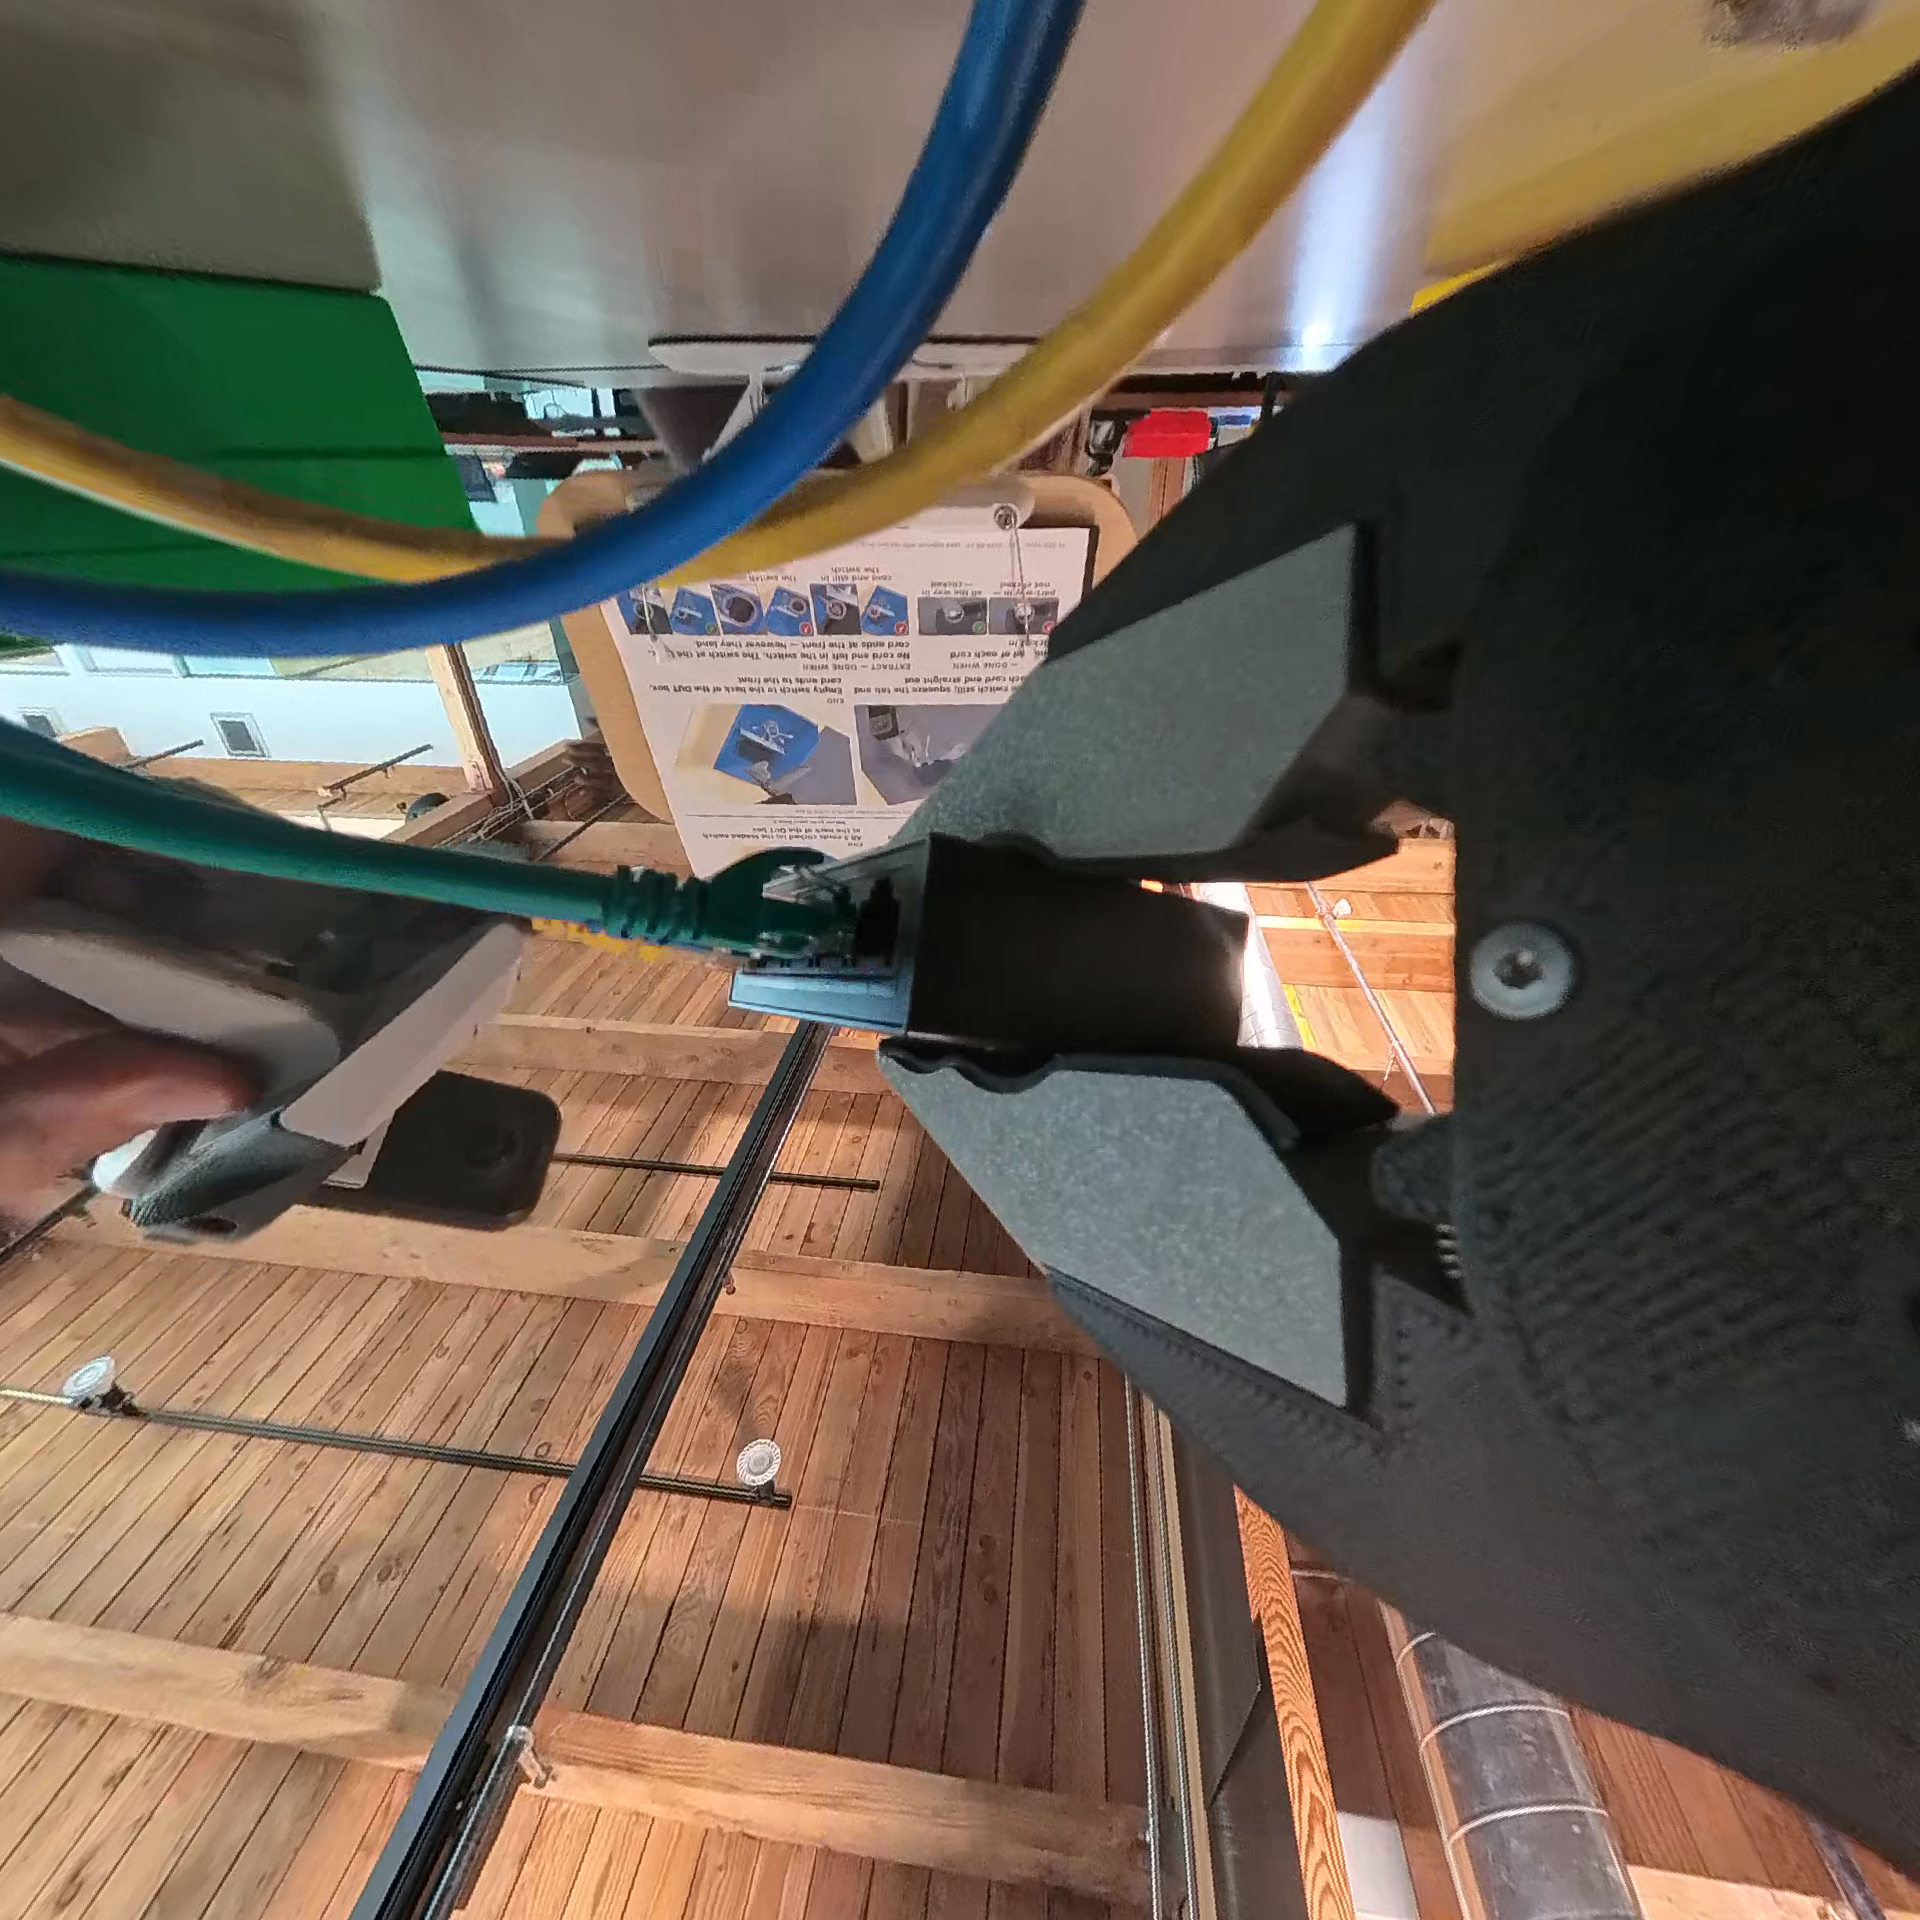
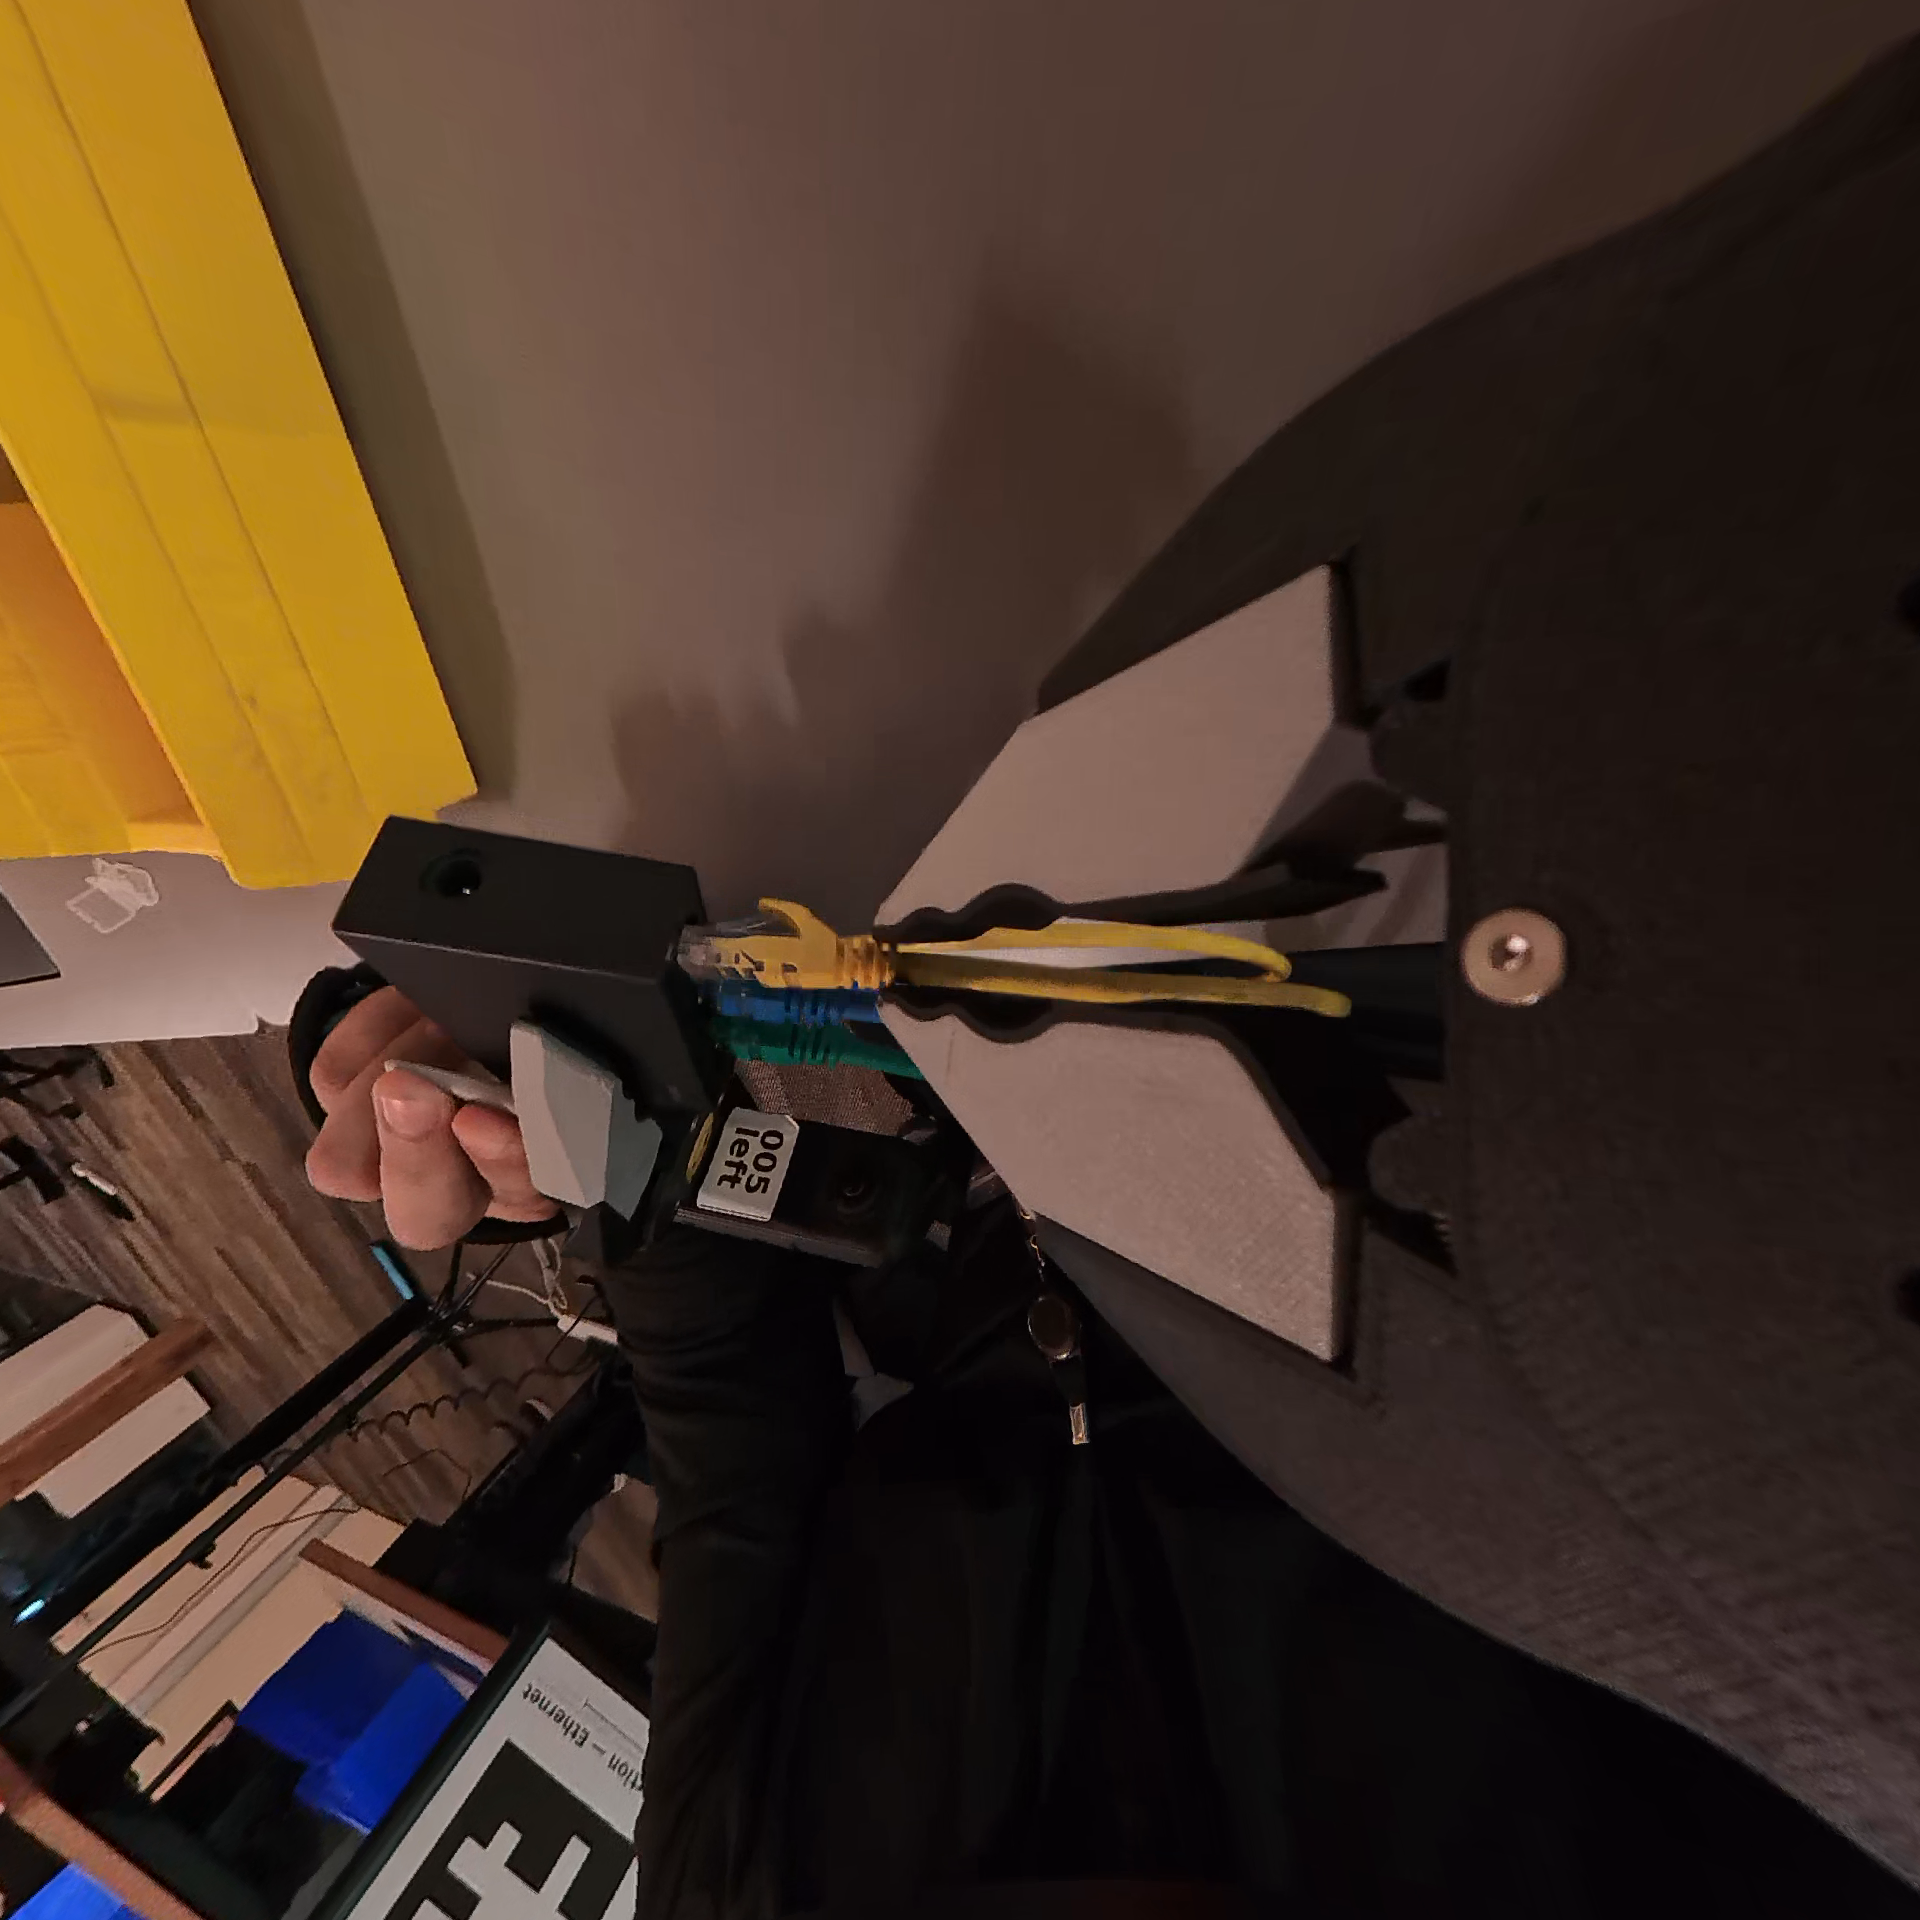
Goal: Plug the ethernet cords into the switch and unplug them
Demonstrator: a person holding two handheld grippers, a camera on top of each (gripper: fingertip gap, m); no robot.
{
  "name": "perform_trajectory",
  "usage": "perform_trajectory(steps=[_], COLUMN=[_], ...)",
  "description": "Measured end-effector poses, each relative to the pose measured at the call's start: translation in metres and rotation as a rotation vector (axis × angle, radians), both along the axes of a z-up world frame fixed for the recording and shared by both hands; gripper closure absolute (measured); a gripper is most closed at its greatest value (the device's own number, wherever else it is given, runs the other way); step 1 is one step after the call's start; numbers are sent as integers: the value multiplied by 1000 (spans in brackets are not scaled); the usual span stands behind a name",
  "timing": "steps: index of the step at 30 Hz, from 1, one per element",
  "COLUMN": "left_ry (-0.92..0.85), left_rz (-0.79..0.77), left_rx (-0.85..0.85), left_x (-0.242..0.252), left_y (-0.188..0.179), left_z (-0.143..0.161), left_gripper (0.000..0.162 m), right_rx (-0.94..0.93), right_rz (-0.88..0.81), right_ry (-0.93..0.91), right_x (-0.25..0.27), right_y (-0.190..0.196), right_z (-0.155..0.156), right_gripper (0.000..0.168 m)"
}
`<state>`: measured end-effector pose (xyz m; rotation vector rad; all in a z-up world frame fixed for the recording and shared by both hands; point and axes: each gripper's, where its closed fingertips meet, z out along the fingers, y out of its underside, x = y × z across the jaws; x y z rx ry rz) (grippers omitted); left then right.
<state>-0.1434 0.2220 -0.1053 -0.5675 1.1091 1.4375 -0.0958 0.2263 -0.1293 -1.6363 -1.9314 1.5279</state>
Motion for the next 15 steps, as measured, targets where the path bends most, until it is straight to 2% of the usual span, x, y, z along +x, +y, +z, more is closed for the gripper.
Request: perform_trajectory(steps=[15], left_ry=[13], left_rz=[10], left_rx=[43], left_x=[4], left_y=[-2], left_z=[3], left_gripper=[134], right_rx=[-100], right_rz=[45], right_ry=[-14], right_x=[0], right_y=[-4], right_z=[-2], right_gripper=[164])
